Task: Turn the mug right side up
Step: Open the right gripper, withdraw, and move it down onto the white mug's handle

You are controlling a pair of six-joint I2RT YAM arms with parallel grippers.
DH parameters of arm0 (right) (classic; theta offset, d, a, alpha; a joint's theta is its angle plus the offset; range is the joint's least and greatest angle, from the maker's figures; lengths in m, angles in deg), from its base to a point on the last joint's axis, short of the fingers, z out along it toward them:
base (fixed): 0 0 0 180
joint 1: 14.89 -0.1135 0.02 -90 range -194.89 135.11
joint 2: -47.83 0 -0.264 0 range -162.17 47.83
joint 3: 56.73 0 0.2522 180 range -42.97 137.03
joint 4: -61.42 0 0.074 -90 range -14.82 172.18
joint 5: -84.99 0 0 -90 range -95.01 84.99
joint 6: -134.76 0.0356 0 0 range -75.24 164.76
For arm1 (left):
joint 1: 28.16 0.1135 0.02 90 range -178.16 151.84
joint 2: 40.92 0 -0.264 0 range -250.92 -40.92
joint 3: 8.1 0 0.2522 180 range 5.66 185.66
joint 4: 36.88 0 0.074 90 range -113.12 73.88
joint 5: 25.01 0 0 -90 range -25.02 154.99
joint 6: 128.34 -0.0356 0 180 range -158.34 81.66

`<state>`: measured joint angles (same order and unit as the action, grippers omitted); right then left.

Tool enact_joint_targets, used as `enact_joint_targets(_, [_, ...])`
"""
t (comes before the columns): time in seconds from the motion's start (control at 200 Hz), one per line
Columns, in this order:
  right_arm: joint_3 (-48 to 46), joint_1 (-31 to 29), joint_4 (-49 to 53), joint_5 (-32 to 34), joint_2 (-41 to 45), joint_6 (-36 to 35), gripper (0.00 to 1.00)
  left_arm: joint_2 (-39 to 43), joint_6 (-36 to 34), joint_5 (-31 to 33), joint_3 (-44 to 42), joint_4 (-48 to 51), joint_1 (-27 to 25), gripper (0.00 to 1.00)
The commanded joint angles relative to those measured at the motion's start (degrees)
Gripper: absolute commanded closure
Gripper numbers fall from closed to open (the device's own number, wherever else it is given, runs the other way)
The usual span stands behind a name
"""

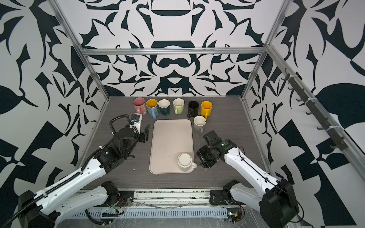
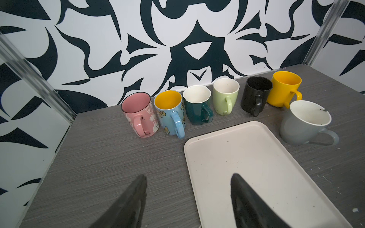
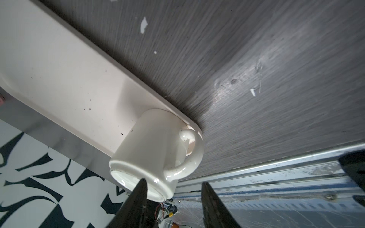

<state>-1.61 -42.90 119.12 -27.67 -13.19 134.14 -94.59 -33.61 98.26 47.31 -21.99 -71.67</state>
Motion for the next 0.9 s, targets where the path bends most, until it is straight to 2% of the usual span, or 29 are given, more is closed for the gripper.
enact_joint_targets(0.0, [-1.4,-0.5,-2.3,-0.5,2.2,10.7,0.51,0.0,1.2,1.1,-0.4,-1.6,0.2,0.3])
enact_joint_targets(0.125, [-2.3,-0.9,-2.2,-0.9,2.9,14.6,0.49,-0.3,1.6,1.4,-0.7,-2.1,0.2,0.3])
enact_joint_targets(0.155, [-2.3,-1.1,-2.2,-1.2,2.6,15.1,0.45,-0.3,1.7,1.4,-0.7,-2.3,0.2,0.3])
enact_joint_targets(0.21, [-2.3,-1.6,-2.2,-1.7,2.0,15.8,0.44,-0.5,1.9,1.4,-0.7,-2.4,0.2,0.3])
enact_joint_targets(0.415, [-2.1,-3.4,-4.8,-2.2,-1.6,17.6,0.43,-0.9,2.3,1.6,-0.9,-2.4,0.2,0.3])
enact_joint_targets(0.62, [-4.5,-3.8,-8.0,-1.1,-1.5,21.7,0.42,-0.4,2.2,2.1,-1.4,-2.4,0.2,0.29])
enact_joint_targets(0.9, [-5.7,-4.0,-13.1,-0.4,-3.6,23.5,0.43,-1.3,2.8,2.1,-1.3,-2.5,0.2,0.29])
